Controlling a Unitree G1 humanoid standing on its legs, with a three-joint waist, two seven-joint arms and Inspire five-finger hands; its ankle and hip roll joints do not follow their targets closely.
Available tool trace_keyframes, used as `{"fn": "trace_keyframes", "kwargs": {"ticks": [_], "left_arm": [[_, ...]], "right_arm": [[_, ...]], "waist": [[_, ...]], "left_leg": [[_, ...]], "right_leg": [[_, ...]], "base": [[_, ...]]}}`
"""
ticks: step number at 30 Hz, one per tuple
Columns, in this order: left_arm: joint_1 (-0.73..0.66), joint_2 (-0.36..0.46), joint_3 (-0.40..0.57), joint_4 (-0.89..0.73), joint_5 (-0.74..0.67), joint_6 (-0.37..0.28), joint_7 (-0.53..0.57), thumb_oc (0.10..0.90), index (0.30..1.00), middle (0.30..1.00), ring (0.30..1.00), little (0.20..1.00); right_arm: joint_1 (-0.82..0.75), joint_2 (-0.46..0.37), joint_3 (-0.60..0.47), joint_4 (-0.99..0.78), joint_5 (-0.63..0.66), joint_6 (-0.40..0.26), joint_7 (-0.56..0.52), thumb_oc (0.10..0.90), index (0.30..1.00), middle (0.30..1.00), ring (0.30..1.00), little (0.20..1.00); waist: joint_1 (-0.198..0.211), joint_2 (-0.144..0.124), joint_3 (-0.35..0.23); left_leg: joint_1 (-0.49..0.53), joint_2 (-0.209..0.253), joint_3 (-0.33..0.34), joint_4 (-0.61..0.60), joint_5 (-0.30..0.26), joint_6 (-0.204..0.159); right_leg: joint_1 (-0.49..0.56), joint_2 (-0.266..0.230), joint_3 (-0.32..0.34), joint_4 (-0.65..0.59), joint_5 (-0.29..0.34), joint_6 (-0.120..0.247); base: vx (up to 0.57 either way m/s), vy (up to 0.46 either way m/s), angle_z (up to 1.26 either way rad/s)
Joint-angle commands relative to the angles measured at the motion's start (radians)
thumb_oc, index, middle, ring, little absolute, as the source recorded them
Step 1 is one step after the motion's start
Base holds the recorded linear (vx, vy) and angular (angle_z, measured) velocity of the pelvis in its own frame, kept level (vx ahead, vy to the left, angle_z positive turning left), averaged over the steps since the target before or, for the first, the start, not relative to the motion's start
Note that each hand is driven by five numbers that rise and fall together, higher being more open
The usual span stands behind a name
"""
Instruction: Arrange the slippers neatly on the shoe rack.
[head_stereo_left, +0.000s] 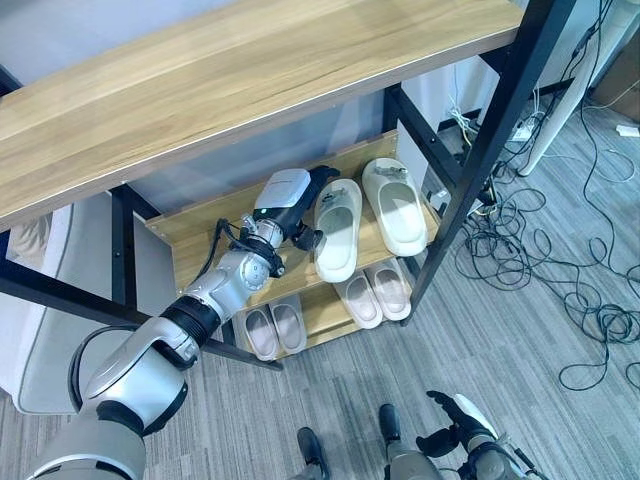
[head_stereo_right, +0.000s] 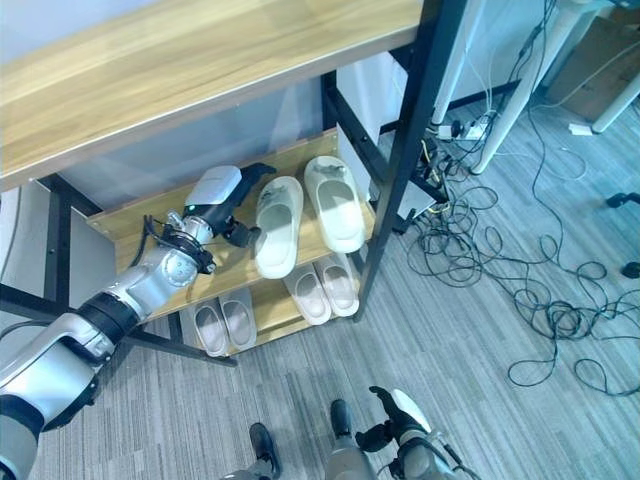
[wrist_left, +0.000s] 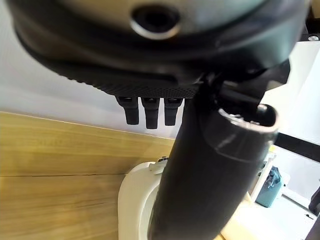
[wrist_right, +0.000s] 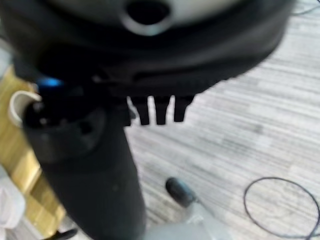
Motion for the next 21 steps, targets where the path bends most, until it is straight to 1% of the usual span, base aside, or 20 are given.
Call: {"fn": "trace_keyframes", "kwargs": {"ticks": [1,2,5,6,10,11,12,14,16,21], "left_arm": [[-0.078,-0.007,0.118,0.01,-0.041,-0.046,0.037,0.8,0.9,0.9,0.9,0.9],[-0.033,-0.001,0.146,-0.031,-0.058,-0.05,0.038,0.8,0.9,0.9,0.9,0.9],[0.046,-0.004,0.202,-0.092,-0.105,-0.061,0.041,0.8,0.9,0.9,0.9,0.9],[0.109,-0.01,0.237,-0.133,-0.141,-0.07,0.032,0.8,0.9,0.9,0.9,0.9],[0.225,-0.039,0.295,-0.193,-0.251,-0.092,0.01,0.8,0.9,0.9,0.9,0.9],[0.229,-0.038,0.297,-0.197,-0.252,-0.091,0.009,0.8,0.9,0.9,0.9,0.9],[0.292,-0.047,0.327,-0.23,-0.291,-0.099,-0.002,0.8,0.9,0.9,0.9,0.9],[0.326,-0.053,0.341,-0.251,-0.311,-0.1,-0.009,0.8,0.9,0.9,0.9,0.9],[0.46,-0.082,0.397,-0.324,-0.367,-0.109,-0.036,0.8,0.9,0.9,0.9,0.9],[0.529,-0.111,0.392,-0.364,-0.389,-0.103,-0.069,0.8,0.9,0.9,0.9,0.9]], "right_arm": [[0.058,0.013,0.006,0.001,0.014,-0.019,-0.024,0.8,0.9,0.9,0.9,0.9],[0.059,0.019,0.001,0.006,0.014,-0.017,-0.025,0.8,0.9,0.9,0.9,0.9],[0.057,0.031,-0.006,0.012,0.018,-0.014,-0.027,0.8,0.9,0.9,0.9,0.9],[0.057,0.035,-0.007,0.012,0.015,-0.012,-0.027,0.8,0.9,0.9,0.9,0.9],[0.054,0.045,-0.014,0.013,0.011,-0.005,-0.024,0.8,0.9,0.9,0.9,0.9],[0.055,0.044,-0.013,0.012,0.011,-0.005,-0.024,0.8,0.9,0.9,0.9,0.9],[0.056,0.049,-0.022,0.011,0.009,-0.004,-0.024,0.8,0.9,0.9,0.9,0.9],[0.058,0.051,-0.025,0.01,0.008,-0.003,-0.025,0.8,0.9,0.9,0.9,0.9],[0.066,0.059,-0.044,-0.001,0.002,-0.001,-0.026,0.8,0.9,0.9,0.9,0.9],[0.072,0.061,-0.052,-0.002,-0.01,0.0,-0.025,0.8,0.9,0.9,0.9,0.9]], "waist": [[0.018,-0.042,-0.085],[0.025,-0.045,-0.085],[0.039,-0.051,-0.084],[0.045,-0.054,-0.085],[0.058,-0.061,-0.084],[0.056,-0.06,-0.085],[0.064,-0.065,-0.084],[0.065,-0.067,-0.085],[0.076,-0.078,-0.087],[0.084,-0.088,-0.092]], "left_leg": [[0.01,-0.004,0.007,0.003,-0.047,-0.041],[0.014,-0.005,0.006,0.003,-0.047,-0.041],[0.019,-0.005,-0.001,0.003,-0.047,-0.041],[0.022,-0.005,-0.005,0.003,-0.047,-0.041],[0.026,-0.005,-0.012,0.003,-0.048,-0.041],[0.027,-0.004,-0.012,0.003,-0.048,-0.041],[0.029,-0.005,-0.016,0.003,-0.049,-0.041],[0.031,-0.004,-0.016,0.003,-0.05,-0.042],[0.041,-0.002,-0.02,0.003,-0.053,-0.041],[0.047,-0.001,-0.029,0.003,-0.056,-0.041]], "right_leg": [[-0.038,-0.072,-0.056,0.006,-0.06,0.131],[-0.031,-0.072,-0.06,0.006,-0.063,0.13],[-0.021,-0.072,-0.066,0.006,-0.067,0.127],[-0.015,-0.071,-0.071,0.006,-0.069,0.125],[-0.004,-0.071,-0.082,0.006,-0.072,0.122],[-0.003,-0.071,-0.082,0.006,-0.072,0.122],[0.002,-0.069,-0.086,0.006,-0.074,0.12],[0.007,-0.069,-0.088,0.006,-0.076,0.119],[0.021,-0.068,-0.098,0.006,-0.08,0.115],[0.036,-0.069,-0.11,0.006,-0.083,0.112]], "base": [[0.0,0.0,0.0],[0.0,0.0,0.0],[0.0,0.0,0.0],[0.0,0.0,0.0],[0.0,-0.002,0.08],[0.0,-0.003,0.12],[0.0,-0.002,0.16],[0.01,-0.001,0.11],[0.02,0.002,0.17],[0.01,0.005,0.1]]}}
